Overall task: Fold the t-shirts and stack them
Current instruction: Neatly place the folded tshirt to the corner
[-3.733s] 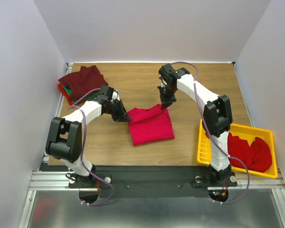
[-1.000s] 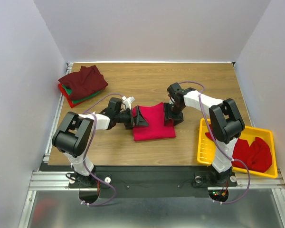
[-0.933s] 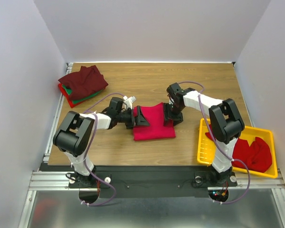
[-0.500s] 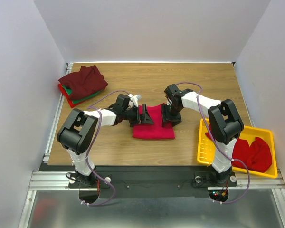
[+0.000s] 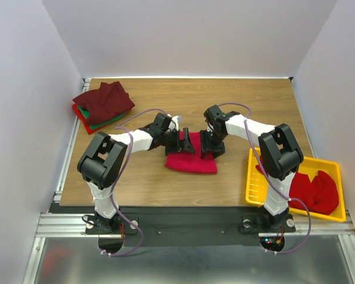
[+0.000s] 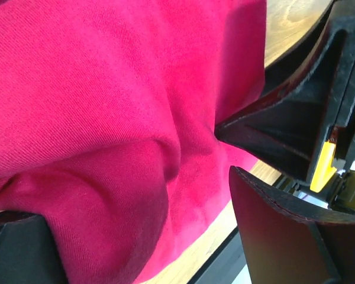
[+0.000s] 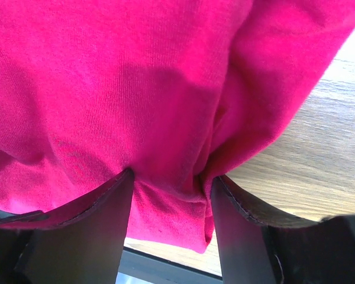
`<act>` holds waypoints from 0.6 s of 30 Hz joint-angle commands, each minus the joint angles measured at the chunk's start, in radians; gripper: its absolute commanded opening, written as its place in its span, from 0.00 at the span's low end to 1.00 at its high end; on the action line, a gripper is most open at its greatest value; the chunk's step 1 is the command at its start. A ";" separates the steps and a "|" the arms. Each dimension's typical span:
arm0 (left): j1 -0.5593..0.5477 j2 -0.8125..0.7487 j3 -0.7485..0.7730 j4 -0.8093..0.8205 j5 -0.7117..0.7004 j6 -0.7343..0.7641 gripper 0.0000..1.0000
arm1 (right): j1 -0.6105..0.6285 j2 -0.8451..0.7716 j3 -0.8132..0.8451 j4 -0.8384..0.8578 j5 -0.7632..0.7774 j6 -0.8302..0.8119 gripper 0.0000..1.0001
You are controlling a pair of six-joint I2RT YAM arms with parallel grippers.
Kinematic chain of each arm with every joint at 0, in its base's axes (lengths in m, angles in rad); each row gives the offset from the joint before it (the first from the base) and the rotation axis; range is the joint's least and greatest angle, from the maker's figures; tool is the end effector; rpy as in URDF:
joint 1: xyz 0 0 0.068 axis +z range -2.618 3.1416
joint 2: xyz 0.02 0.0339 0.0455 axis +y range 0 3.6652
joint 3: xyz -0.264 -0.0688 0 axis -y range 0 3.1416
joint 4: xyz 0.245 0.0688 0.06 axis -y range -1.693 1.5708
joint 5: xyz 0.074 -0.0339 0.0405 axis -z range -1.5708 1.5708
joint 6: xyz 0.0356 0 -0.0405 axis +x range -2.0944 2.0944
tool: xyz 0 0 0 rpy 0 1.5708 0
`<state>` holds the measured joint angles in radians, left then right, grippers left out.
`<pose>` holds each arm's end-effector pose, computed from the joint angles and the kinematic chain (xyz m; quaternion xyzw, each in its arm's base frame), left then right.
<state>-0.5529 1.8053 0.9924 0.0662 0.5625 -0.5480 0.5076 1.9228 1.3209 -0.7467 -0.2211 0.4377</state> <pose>0.3047 -0.2103 0.1629 0.1133 0.8800 -0.4180 0.1949 0.3203 0.1871 0.1660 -0.0467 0.9867 0.1478 0.0482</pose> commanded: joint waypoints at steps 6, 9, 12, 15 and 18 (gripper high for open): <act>-0.033 0.127 0.055 -0.187 -0.134 0.063 0.62 | 0.023 -0.010 -0.023 0.040 -0.021 0.006 0.59; -0.038 0.157 0.084 -0.218 -0.147 0.069 0.38 | 0.023 -0.008 -0.020 0.038 -0.021 0.006 0.59; -0.044 0.178 0.112 -0.243 -0.162 0.076 0.13 | 0.023 -0.005 -0.020 0.038 -0.024 0.004 0.59; -0.047 0.192 0.138 -0.264 -0.168 0.089 0.00 | 0.023 -0.002 -0.020 0.038 -0.024 0.004 0.59; -0.044 0.180 0.161 -0.295 -0.205 0.100 0.00 | 0.023 -0.010 -0.015 0.033 -0.017 0.006 0.59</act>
<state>-0.5816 1.9320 1.1557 -0.0940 0.4953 -0.5102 0.5076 1.9224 1.3205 -0.7471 -0.2245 0.4385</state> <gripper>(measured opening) 0.150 0.596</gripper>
